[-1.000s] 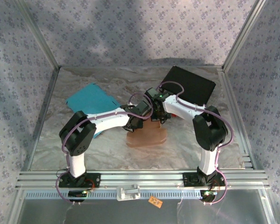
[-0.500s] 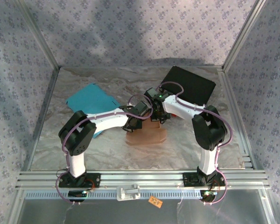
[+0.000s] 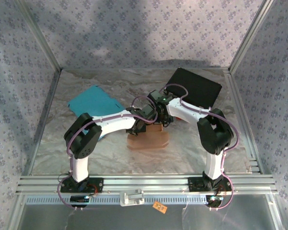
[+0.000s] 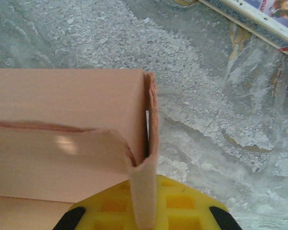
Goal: Fold the paper box
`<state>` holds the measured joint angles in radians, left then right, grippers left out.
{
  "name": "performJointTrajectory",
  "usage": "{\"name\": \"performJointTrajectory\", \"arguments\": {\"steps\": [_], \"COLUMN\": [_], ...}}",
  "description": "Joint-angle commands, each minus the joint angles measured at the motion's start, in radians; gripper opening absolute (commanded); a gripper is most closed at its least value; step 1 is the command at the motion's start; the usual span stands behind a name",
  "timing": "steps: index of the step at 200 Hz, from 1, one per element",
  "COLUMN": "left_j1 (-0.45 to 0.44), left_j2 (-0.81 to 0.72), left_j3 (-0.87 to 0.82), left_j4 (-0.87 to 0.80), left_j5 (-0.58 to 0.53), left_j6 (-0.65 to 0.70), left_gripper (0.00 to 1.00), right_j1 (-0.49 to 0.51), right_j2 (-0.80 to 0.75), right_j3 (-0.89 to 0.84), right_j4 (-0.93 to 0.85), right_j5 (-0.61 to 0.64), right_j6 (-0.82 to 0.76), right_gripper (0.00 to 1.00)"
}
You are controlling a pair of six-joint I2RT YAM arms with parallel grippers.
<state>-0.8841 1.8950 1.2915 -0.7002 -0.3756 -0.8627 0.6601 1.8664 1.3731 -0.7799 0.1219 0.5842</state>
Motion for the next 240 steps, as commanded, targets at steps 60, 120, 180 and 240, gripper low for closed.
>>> {"name": "performJointTrajectory", "arguments": {"steps": [60,120,180,240], "left_j1": [0.015,0.097,0.151,0.166], "left_j2": [-0.097,-0.178,-0.09,-0.084], "left_j3": [-0.071,-0.083,-0.034,-0.023], "left_j4": [0.062,0.161,0.141,0.199], "left_j5": [0.032,0.239,0.251,0.274], "left_j6": [0.071,0.158,0.205,0.235], "left_gripper": [0.33,0.48,0.39,0.32], "right_j1": [0.011,0.011,0.012,0.014], "right_j2": [0.011,0.01,0.013,0.016], "right_j3": [0.01,0.003,0.011,0.008], "right_j4": [-0.031,-0.027,-0.027,-0.026], "right_j5": [0.025,0.021,0.019,0.015], "right_j6": [0.023,0.021,0.023,0.02], "right_gripper": [0.0,0.0,0.0,0.0]}}
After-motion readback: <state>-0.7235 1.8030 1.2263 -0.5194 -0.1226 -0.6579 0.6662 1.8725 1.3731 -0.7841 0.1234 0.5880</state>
